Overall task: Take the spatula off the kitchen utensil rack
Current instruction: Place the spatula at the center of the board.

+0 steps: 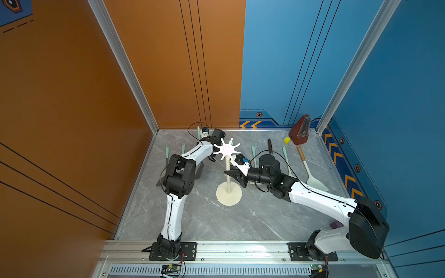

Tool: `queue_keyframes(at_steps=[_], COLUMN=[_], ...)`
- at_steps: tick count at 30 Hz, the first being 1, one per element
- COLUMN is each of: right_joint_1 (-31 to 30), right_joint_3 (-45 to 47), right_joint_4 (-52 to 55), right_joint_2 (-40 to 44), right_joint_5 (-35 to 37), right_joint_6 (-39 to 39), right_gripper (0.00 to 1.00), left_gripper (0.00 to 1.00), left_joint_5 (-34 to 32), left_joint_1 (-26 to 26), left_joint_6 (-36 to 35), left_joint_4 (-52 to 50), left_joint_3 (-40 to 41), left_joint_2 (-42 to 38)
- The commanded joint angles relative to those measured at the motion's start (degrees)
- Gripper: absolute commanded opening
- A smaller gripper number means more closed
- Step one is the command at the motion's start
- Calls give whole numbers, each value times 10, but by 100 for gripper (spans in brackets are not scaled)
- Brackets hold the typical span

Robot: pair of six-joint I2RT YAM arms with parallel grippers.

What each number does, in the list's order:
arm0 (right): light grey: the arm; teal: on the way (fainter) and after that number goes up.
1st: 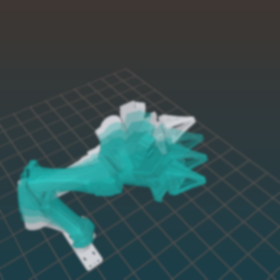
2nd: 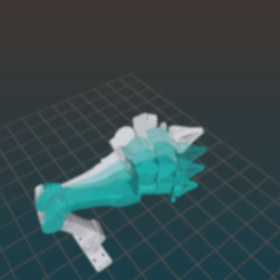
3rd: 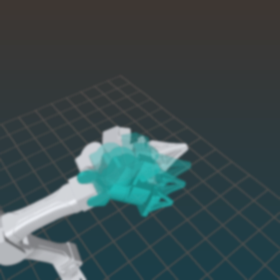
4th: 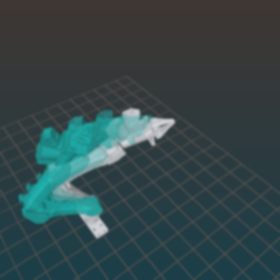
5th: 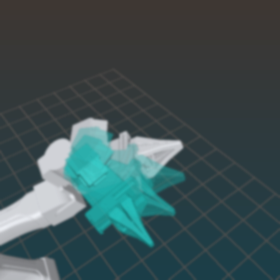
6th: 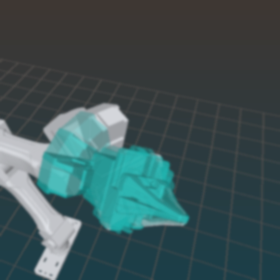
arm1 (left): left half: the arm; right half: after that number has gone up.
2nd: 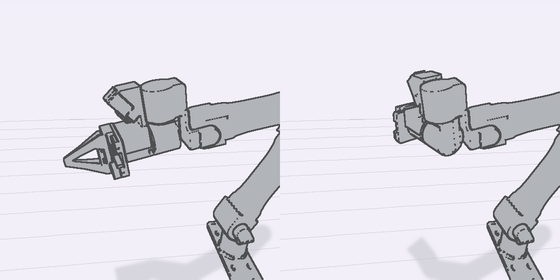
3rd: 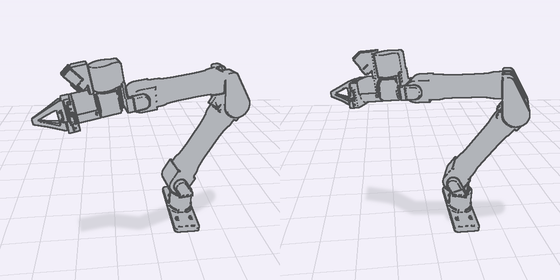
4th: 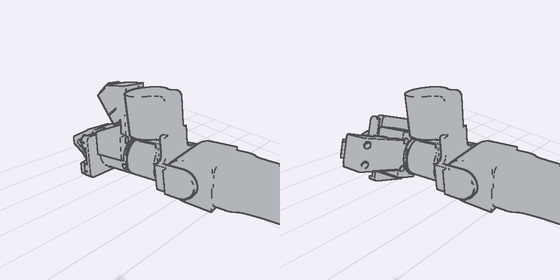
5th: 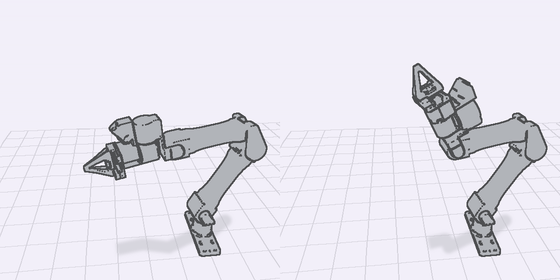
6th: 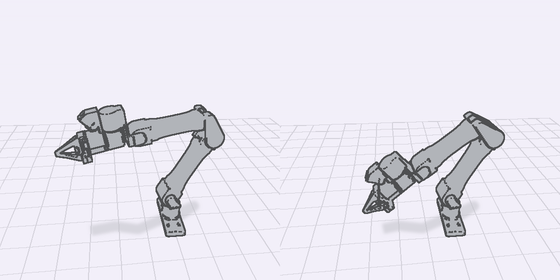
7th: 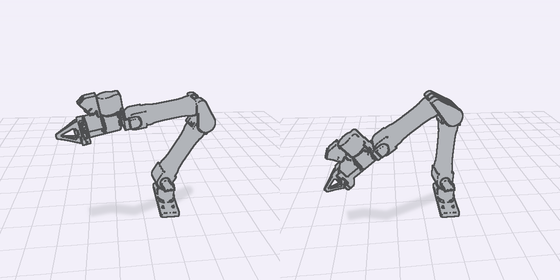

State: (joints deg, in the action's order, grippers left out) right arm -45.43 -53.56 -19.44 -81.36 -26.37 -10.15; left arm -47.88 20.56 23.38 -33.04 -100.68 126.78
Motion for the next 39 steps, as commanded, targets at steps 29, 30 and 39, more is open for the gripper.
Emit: queue_keyframes(at_steps=[29,30,39], right_joint_1=[4,3,4], right_joint_3=[21,22,22], right_joint_4=[108,107,111], right_joint_2=[-24,-25,-23], right_joint_5=[41,41,45], right_joint_6=[-33,-32,-34], right_gripper=[0,0,0], left_gripper=[8,9,31], left_joint_5=[132,135,166], left_joint_1=[-16,-17,-19], left_joint_6=[-55,-56,-66], left_joint_4=[-49,-51,-69], left_joint_3=[64,62,39], left_joint_2=[-3,-2,20])
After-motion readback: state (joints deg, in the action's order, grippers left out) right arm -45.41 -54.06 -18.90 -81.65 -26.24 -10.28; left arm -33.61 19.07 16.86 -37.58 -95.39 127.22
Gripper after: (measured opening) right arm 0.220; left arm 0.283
